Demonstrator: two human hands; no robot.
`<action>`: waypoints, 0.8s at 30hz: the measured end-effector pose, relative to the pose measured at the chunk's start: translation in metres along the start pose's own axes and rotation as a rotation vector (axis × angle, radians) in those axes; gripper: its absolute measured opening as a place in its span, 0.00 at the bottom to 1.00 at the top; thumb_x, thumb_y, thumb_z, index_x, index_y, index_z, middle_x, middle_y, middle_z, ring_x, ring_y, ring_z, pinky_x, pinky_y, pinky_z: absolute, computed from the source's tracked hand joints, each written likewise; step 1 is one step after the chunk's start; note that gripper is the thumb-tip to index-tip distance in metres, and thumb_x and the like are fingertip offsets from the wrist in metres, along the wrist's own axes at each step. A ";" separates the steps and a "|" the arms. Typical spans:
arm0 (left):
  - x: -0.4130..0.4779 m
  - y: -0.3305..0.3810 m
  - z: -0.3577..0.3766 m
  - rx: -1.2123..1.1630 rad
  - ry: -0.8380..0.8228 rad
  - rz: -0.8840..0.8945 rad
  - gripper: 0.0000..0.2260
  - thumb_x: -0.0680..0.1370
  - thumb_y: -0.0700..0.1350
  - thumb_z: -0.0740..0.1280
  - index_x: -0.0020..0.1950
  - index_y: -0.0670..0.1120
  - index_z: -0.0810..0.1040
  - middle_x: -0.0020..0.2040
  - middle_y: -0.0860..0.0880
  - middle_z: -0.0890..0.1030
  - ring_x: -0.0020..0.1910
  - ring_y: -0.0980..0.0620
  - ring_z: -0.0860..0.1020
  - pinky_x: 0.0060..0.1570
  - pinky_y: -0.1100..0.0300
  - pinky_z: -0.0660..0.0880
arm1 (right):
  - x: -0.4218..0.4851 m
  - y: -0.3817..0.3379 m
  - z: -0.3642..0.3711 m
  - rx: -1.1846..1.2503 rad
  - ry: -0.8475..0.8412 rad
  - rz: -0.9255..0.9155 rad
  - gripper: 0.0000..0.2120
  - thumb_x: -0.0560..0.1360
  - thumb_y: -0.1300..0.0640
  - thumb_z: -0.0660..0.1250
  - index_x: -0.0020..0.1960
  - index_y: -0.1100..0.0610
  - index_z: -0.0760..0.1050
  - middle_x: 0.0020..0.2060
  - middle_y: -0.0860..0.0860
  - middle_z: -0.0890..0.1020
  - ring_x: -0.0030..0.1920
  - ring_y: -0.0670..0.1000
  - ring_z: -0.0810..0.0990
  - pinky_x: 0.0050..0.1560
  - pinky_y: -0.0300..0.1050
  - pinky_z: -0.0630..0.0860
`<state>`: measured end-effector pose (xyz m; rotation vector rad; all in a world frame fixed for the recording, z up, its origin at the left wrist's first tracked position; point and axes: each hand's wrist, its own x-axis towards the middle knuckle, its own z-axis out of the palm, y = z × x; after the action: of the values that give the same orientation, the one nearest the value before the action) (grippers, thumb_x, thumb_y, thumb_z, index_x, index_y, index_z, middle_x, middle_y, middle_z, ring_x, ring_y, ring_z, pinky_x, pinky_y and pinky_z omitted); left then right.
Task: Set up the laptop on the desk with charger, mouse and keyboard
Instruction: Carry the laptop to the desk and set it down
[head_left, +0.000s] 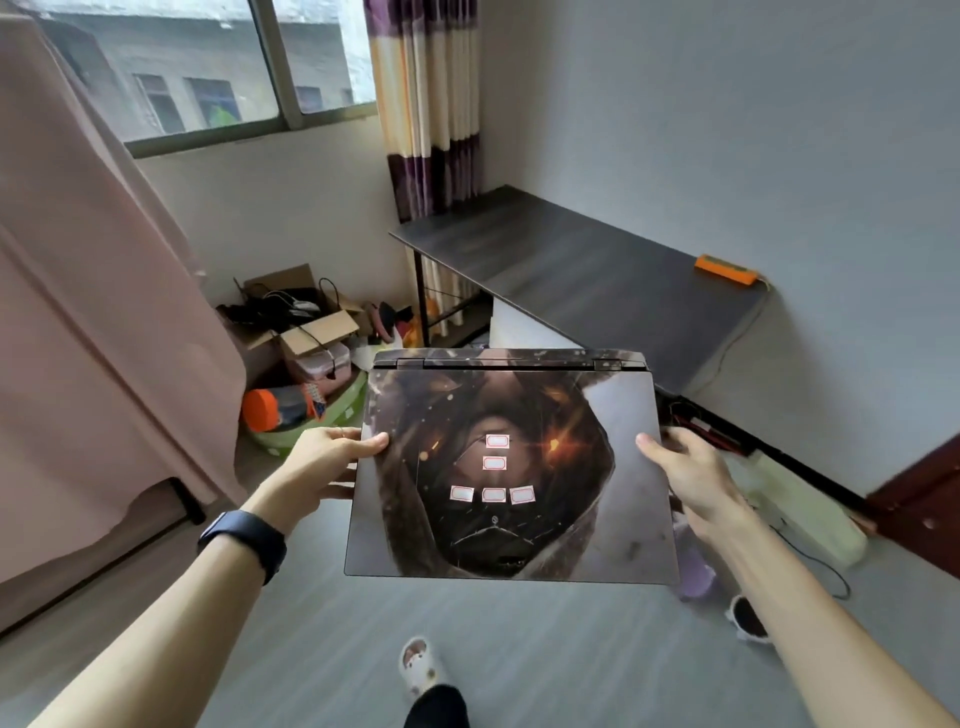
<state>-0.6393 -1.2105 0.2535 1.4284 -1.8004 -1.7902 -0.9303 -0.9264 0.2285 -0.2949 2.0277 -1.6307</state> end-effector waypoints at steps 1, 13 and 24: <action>0.026 0.010 -0.004 0.005 -0.008 0.008 0.26 0.72 0.50 0.77 0.67 0.42 0.76 0.51 0.44 0.85 0.49 0.43 0.84 0.47 0.49 0.82 | 0.021 -0.005 0.012 0.006 0.004 0.003 0.11 0.78 0.56 0.71 0.58 0.58 0.79 0.51 0.55 0.86 0.51 0.55 0.85 0.50 0.52 0.82; 0.327 0.170 -0.021 0.221 -0.113 0.030 0.15 0.72 0.51 0.77 0.55 0.47 0.83 0.52 0.47 0.83 0.49 0.47 0.81 0.43 0.53 0.80 | 0.232 -0.048 0.132 0.196 0.193 0.157 0.11 0.79 0.59 0.70 0.59 0.60 0.78 0.52 0.53 0.84 0.47 0.52 0.83 0.49 0.49 0.79; 0.570 0.293 0.041 0.230 -0.109 0.010 0.13 0.71 0.49 0.78 0.53 0.47 0.84 0.51 0.45 0.85 0.45 0.46 0.83 0.47 0.52 0.81 | 0.507 -0.090 0.169 0.205 0.268 0.160 0.14 0.77 0.57 0.71 0.62 0.57 0.79 0.56 0.52 0.84 0.56 0.52 0.82 0.58 0.49 0.77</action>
<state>-1.0885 -1.6696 0.2368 1.4213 -2.1246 -1.7335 -1.2834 -1.3317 0.1606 0.1641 1.9888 -1.8355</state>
